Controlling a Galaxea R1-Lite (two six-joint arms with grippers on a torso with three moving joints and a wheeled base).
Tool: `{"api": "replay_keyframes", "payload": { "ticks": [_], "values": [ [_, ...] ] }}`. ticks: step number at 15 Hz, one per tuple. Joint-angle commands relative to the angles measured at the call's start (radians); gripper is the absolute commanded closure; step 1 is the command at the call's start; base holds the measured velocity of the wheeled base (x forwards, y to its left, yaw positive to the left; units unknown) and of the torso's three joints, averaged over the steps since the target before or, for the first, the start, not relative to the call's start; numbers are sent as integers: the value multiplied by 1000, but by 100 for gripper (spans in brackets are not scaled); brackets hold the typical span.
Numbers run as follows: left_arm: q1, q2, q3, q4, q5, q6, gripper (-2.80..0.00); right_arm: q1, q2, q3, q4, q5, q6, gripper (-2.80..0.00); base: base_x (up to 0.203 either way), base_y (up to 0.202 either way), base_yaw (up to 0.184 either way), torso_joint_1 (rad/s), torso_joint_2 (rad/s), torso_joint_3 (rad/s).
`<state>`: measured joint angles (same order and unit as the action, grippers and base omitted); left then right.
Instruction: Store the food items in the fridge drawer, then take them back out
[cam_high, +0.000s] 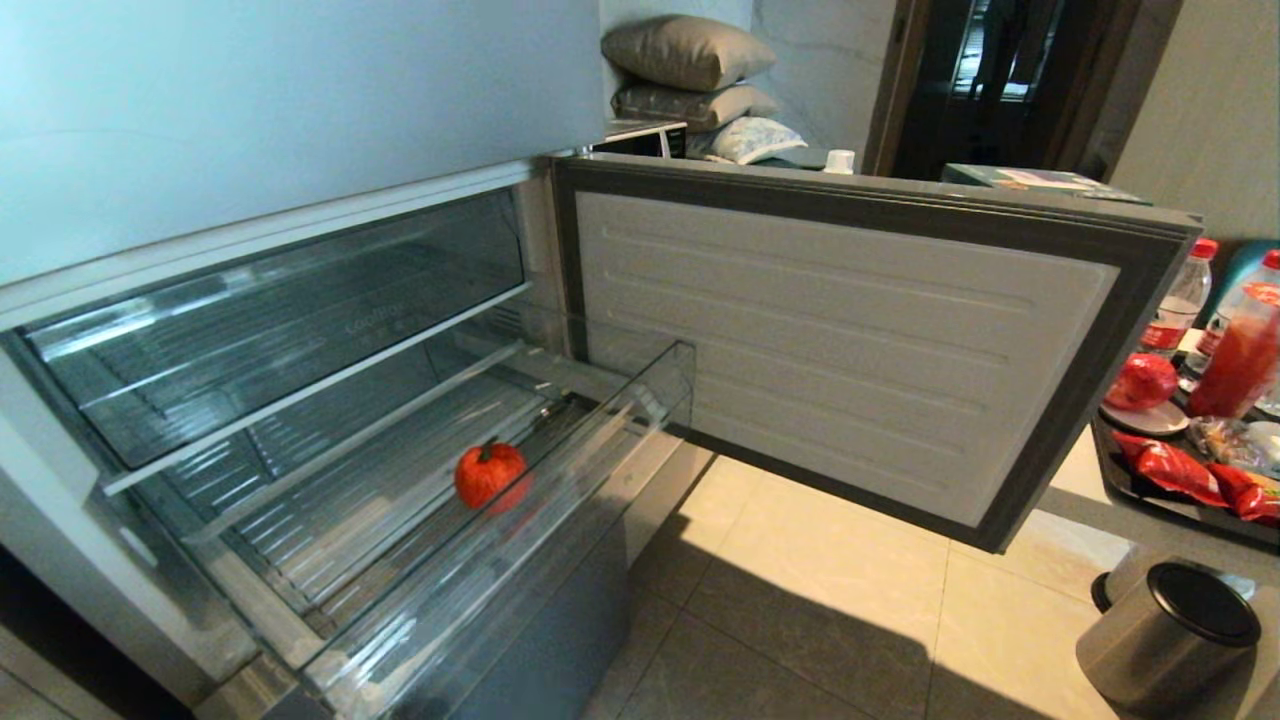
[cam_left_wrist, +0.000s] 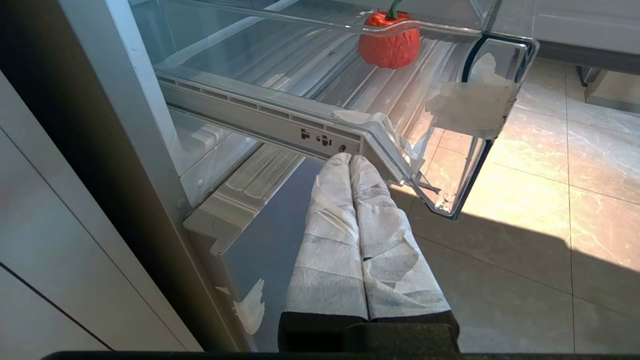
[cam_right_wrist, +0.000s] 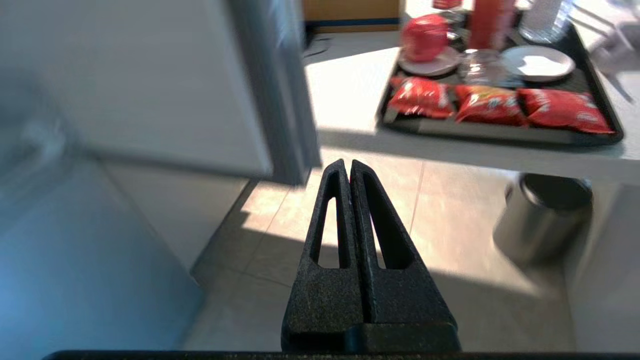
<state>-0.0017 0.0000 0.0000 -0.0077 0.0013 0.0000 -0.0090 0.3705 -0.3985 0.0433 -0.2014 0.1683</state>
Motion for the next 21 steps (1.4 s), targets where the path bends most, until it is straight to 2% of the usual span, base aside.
{"api": "replay_keyframes", "payload": {
  "ticks": [1, 3, 5, 7, 9, 14, 17, 18, 21],
  "values": [
    [0, 2, 2, 0, 0, 0, 0, -15, 361, -194, -1, -56, 71, 0, 0, 0, 0, 0, 0, 0],
    [0, 2, 2, 0, 0, 0, 0, -95, 552, -325, -16, -93, 132, 0, 0, 0, 0, 0, 0, 0],
    [0, 2, 2, 0, 0, 0, 0, -276, 714, -393, -98, -96, 161, 0, 0, 0, 0, 0, 0, 0],
    [0, 2, 2, 0, 0, 0, 0, -449, 885, -439, -218, -52, 170, 0, 0, 0, 0, 0, 0, 0],
    [0, 0, 2, 0, 0, 0, 0, -560, 1022, -490, -298, 24, 165, 0, 0, 0, 0, 0, 0, 0],
    [0, 2, 2, 0, 0, 0, 0, -594, 1274, -559, -486, 249, 12, 0, 0, 0, 0, 0, 0, 0],
    [0, 1, 2, 0, 0, 0, 0, -589, 1383, -630, -525, 363, -115, 0, 0, 0, 0, 0, 0, 0],
    [0, 2, 2, 0, 0, 0, 0, -586, 1413, -675, -516, 371, -133, -280, 0, 0, 0, 0, 0, 0],
    [0, 2, 2, 0, 0, 0, 0, -578, 1513, -846, -433, 393, -156, -280, 0, 0, 0, 0, 0, 0]
  ]
}}
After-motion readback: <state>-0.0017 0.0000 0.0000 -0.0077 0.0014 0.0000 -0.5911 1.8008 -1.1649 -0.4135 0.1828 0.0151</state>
